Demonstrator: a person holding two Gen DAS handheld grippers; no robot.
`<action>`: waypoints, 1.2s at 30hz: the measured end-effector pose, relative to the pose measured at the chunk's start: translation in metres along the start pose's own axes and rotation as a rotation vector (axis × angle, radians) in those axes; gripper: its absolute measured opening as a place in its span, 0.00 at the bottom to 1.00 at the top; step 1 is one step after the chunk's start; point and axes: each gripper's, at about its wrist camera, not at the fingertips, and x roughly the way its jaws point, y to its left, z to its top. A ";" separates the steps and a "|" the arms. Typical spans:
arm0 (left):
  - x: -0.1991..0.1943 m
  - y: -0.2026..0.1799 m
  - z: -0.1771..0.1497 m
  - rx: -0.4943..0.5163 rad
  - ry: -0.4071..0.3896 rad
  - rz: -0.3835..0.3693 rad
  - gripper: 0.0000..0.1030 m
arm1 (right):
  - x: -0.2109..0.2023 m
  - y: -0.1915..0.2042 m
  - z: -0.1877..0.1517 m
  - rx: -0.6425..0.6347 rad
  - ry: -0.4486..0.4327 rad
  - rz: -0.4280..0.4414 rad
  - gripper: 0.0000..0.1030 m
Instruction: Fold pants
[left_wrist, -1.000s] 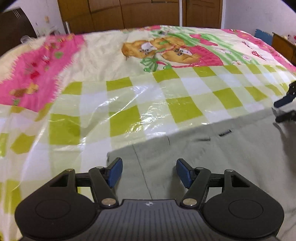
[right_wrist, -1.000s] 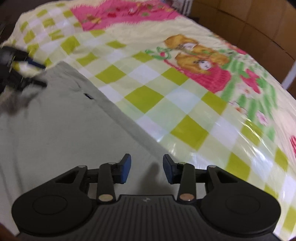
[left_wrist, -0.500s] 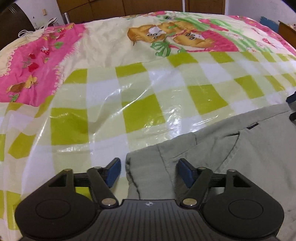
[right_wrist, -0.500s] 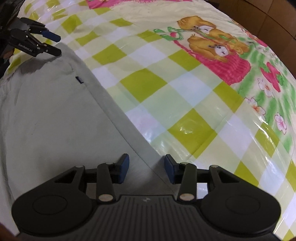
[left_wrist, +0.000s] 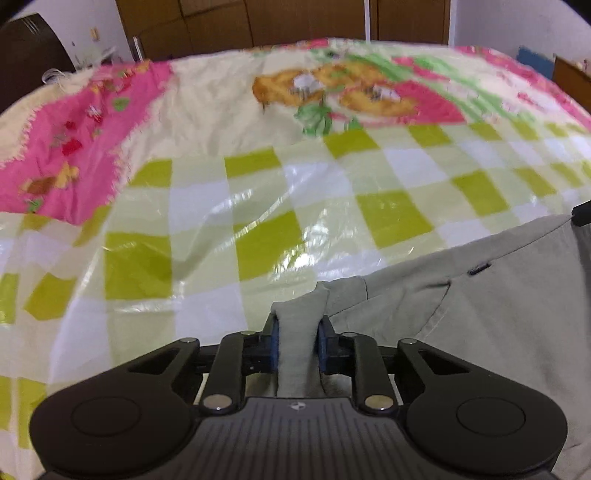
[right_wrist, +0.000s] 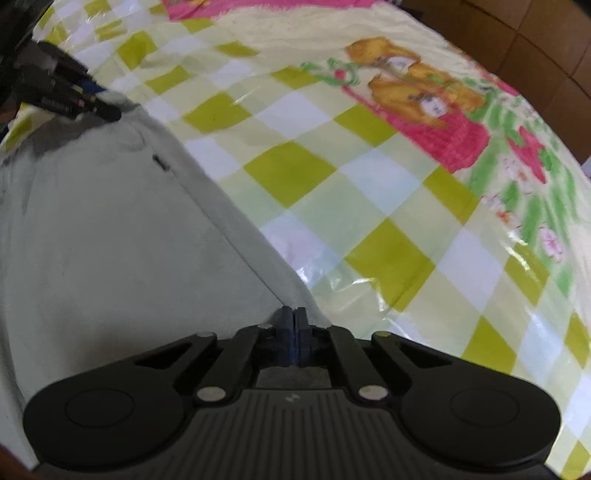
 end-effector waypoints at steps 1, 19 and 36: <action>-0.009 0.001 0.000 -0.006 -0.021 -0.001 0.32 | -0.008 -0.001 0.000 0.013 -0.021 -0.005 0.00; -0.174 -0.018 -0.210 -0.109 -0.150 -0.066 0.32 | -0.185 0.164 -0.130 0.054 -0.189 0.100 0.00; -0.208 -0.024 -0.281 -0.126 -0.150 0.019 0.36 | -0.172 0.233 -0.164 -0.077 -0.131 0.071 0.02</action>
